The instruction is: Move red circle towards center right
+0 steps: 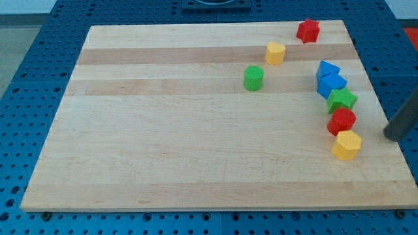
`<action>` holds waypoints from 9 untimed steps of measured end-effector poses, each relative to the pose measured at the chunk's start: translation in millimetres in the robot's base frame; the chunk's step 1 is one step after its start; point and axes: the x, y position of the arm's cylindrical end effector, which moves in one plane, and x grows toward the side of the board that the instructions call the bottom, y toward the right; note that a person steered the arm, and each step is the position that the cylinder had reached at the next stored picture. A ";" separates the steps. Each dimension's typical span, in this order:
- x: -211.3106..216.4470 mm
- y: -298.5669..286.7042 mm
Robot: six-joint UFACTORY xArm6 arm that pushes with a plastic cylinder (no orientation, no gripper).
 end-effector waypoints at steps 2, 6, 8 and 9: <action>-1.9 -65.7; -37.7 -107.7; -68.6 -133.4; -64.5 -147.5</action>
